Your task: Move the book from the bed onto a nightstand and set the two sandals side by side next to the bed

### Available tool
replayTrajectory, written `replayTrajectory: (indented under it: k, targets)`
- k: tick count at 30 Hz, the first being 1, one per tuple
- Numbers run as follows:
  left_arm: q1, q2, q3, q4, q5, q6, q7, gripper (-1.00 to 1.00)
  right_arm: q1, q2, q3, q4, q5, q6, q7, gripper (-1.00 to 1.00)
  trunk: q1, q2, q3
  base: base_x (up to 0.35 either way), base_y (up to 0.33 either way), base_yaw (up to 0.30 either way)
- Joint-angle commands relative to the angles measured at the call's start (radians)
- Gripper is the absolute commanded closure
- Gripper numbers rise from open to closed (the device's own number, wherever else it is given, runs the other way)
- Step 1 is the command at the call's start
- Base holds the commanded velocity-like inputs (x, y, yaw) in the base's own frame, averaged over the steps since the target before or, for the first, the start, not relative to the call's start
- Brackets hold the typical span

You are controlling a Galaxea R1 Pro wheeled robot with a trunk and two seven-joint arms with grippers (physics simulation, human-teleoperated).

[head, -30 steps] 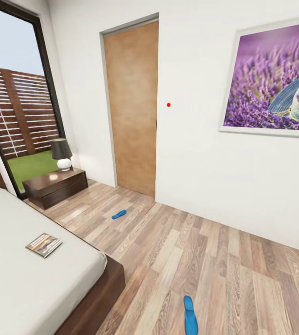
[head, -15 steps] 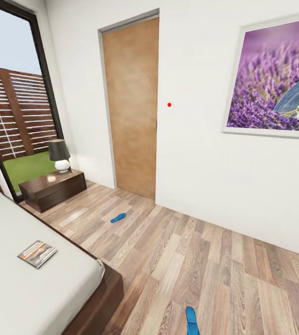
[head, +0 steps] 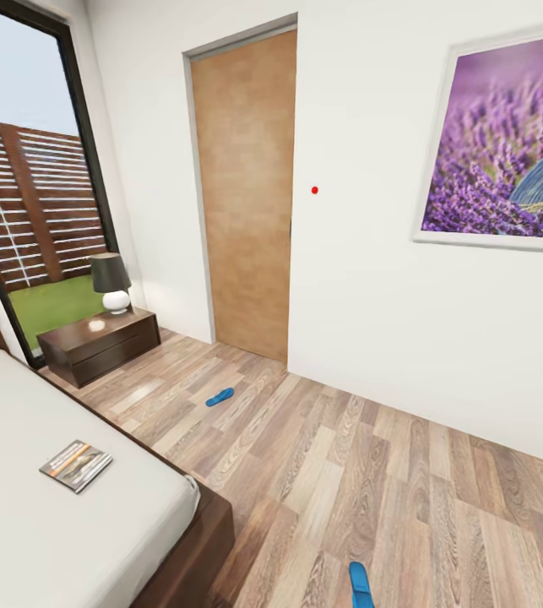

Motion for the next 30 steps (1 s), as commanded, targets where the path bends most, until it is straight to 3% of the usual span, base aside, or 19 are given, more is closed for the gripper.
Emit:
replayTrajectory:
  k: [1,7,19,30]
  targets:
    - [-0.001,0.0,0.0,0.001,0.001,-0.003,0.0,-1.0,-0.001,0.0,0.002,0.0,-0.01,-0.004,0.0,-1.0,0.0,-0.001,-0.001,0.012,0.033,0.0]
    - [-0.001,0.0,0.0,0.001,0.001,-0.003,0.001,-1.0,-0.001,0.0,0.002,0.0,-0.01,-0.004,0.0,-1.0,0.0,-0.001,-0.001,0.061,0.009,0.0]
    - [-0.001,0.0,0.0,0.001,0.001,-0.003,0.0,-1.0,-0.001,0.0,0.002,0.0,-0.01,-0.004,0.0,-1.0,0.0,-0.001,-0.001,0.265,0.001,0.0]
    - [-0.001,0.0,-0.001,0.001,0.001,-0.003,0.001,-1.0,-0.001,0.0,0.002,0.0,-0.01,-0.004,-0.001,-1.0,0.0,-0.001,-0.001,0.032,0.0,0.0]
